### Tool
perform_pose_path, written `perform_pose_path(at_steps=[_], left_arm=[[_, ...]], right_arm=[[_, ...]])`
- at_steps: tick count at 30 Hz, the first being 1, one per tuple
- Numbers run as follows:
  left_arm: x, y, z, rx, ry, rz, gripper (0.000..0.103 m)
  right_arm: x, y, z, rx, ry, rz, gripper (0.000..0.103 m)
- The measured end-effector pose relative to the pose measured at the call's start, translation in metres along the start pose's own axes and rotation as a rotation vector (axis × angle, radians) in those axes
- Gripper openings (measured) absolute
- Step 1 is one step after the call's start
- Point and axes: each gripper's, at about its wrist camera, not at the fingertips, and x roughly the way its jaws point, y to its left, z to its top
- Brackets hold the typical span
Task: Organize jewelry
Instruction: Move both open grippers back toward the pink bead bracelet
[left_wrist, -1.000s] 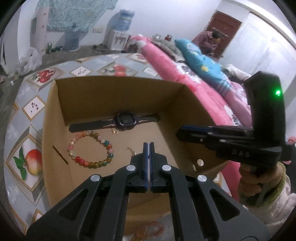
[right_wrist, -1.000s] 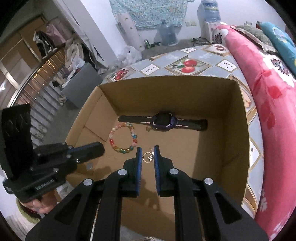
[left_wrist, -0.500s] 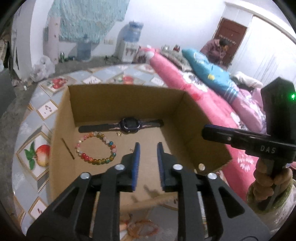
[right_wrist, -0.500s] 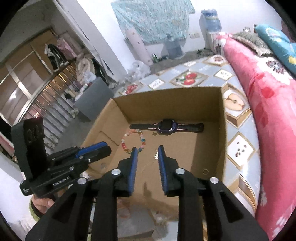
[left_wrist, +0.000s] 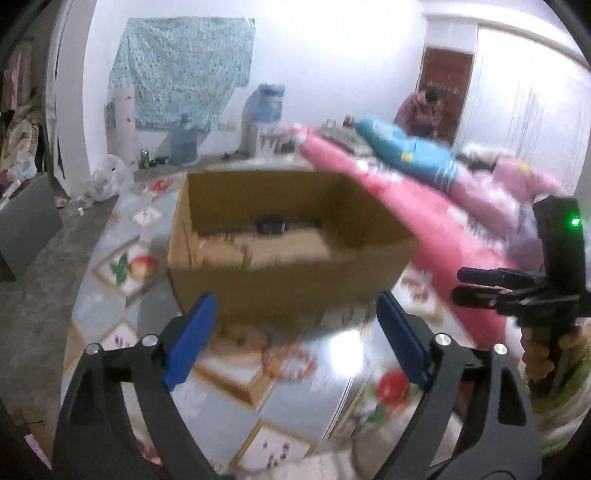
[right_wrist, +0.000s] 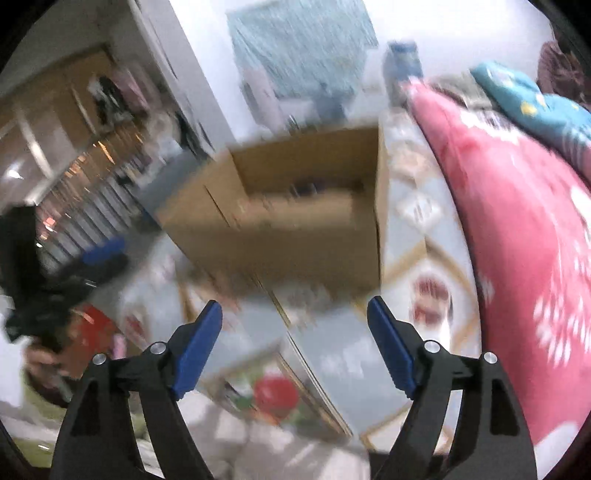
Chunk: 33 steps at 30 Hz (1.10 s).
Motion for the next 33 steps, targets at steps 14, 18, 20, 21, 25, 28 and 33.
perform_pose_path(at_steps=[14, 18, 20, 21, 25, 28, 33], left_arm=[[0.086, 0.001, -0.081, 0.035, 0.302, 0.175, 0.085], [0.088, 0.006, -0.083, 0.013, 0.295, 0.185, 0.092], [0.089, 0.008, -0.085, -0.008, 0.300, 0.186, 0.095], [0.090, 0.008, -0.085, -0.010, 0.299, 0.185, 0.095], [0.090, 0.006, -0.086, -0.005, 0.295, 0.190, 0.095], [0.092, 0.007, -0.083, -0.009, 0.310, 0.191, 0.095], [0.096, 0.009, -0.080, -0.007, 0.325, 0.189, 0.096]], right_arm=[[0.092, 0.006, -0.033, -0.118, 0.185, -0.284, 0.097], [0.089, -0.004, -0.031, -0.097, 0.192, -0.269, 0.097], [0.089, -0.007, -0.031, -0.094, 0.191, -0.265, 0.097], [0.091, -0.005, -0.031, -0.094, 0.191, -0.266, 0.097], [0.093, -0.007, -0.030, -0.102, 0.187, -0.262, 0.097], [0.094, -0.007, -0.031, -0.117, 0.191, -0.251, 0.097], [0.091, -0.005, -0.037, -0.111, 0.170, -0.260, 0.097]])
